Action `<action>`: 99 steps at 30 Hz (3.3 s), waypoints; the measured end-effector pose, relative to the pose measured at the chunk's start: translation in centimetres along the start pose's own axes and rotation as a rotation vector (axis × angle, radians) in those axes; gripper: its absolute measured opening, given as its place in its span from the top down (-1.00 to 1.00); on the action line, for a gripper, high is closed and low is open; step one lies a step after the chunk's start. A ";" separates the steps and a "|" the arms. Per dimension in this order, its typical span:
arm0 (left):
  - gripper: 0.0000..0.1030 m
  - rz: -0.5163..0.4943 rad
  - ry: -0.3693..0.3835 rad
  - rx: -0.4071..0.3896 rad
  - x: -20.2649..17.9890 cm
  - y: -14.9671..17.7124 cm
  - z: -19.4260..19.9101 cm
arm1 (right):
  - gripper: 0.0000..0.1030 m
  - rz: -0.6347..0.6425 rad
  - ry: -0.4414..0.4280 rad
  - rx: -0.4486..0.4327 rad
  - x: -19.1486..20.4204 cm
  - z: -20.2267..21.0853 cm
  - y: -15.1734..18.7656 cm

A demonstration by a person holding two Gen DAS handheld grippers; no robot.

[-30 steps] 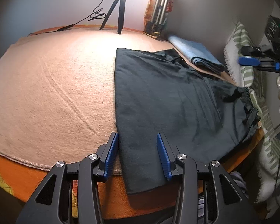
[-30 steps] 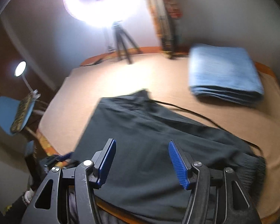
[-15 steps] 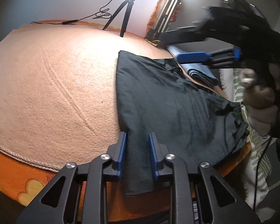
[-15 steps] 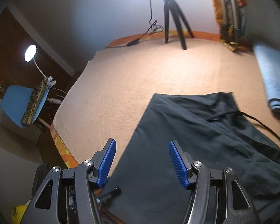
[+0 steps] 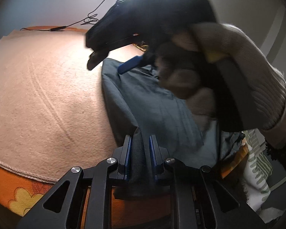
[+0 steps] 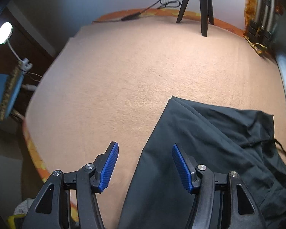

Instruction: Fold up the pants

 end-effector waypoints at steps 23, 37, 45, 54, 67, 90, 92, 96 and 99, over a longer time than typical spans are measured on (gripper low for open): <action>0.55 0.040 -0.051 0.046 1.9 0.9 -0.2 | 0.95 -0.067 0.010 -0.004 -2.8 -0.3 -0.7; 0.83 -0.157 0.039 0.002 -5.0 -3.2 2.0 | 0.98 -0.147 -0.173 -0.109 -5.7 6.7 -1.0; 0.83 -0.303 0.122 0.013 -11.4 -5.9 1.1 | 0.98 -0.207 -0.249 -0.193 -10.7 12.2 -0.8; 0.85 -0.405 0.233 0.067 -19.0 -6.2 -2.9 | 0.98 -0.286 -0.238 -0.264 -19.4 15.6 0.5; 0.90 -0.509 0.338 0.187 -27.1 -2.9 -8.9 | 1.00 -0.471 -0.205 -0.323 -33.5 17.8 6.2; 0.10 -0.511 0.121 0.259 -22.0 1.0 -7.7 | 0.19 -0.410 -0.344 -0.141 -31.2 8.2 5.3; 0.09 -0.536 0.102 0.272 -22.3 1.6 -8.2 | 0.19 -0.415 -0.337 -0.136 -31.5 7.8 4.9; -0.01 -0.572 0.061 0.280 -22.3 2.3 -9.4 | 0.19 -0.409 -0.336 -0.136 -31.4 7.2 4.0; -0.01 -0.583 0.043 0.274 -22.1 2.3 -9.8 | 0.19 -0.389 -0.324 -0.127 -30.8 6.4 3.6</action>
Point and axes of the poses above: each gripper's, at about its wrist camera, not at the fingertips, and z roughly against the way its jaws point, x to its left, y to its underside, the point moved 8 cm from there along -z, roughly the way its jaws point, and after that the axes turned 10 degrees about -z, right-handed, at the moved point
